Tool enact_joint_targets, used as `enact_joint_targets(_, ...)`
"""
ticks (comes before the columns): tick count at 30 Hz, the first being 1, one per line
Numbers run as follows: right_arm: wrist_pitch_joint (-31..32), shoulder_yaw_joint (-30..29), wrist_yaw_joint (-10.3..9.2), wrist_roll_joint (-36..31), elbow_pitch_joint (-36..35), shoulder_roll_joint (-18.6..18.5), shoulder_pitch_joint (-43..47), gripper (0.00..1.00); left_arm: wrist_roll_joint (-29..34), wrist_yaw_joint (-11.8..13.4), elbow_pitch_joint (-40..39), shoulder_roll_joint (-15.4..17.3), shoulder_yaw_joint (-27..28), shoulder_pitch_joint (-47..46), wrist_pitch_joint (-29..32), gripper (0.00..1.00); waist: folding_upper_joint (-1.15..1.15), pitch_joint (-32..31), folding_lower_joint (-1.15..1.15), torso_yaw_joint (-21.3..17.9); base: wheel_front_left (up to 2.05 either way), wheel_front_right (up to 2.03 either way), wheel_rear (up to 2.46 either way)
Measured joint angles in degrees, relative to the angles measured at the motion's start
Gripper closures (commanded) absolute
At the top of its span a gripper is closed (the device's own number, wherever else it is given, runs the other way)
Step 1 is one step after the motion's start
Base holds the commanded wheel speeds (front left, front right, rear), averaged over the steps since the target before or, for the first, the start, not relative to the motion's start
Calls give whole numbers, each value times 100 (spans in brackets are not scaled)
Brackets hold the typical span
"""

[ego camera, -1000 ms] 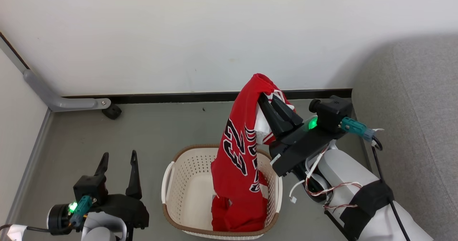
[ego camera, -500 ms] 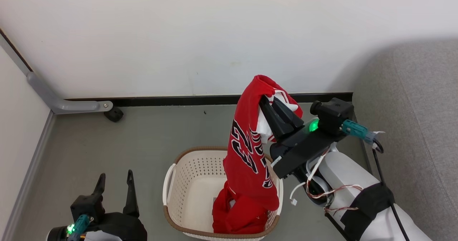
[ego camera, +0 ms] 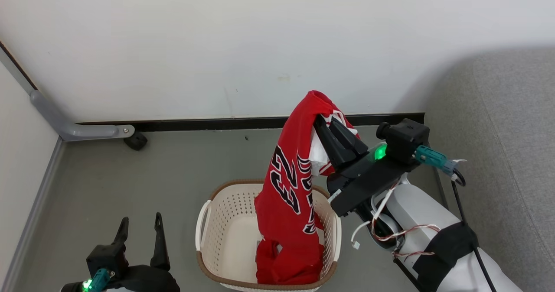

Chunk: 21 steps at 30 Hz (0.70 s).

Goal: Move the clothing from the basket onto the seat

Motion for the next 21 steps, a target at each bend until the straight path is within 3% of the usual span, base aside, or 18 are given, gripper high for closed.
enact_joint_targets(21, 0, -44, 0, 0, -30, 0, 67, 100, 120, -105, -153, -86, 102, 101, 0, 0, 0, -37, 0, -5, 0, 0, 0)
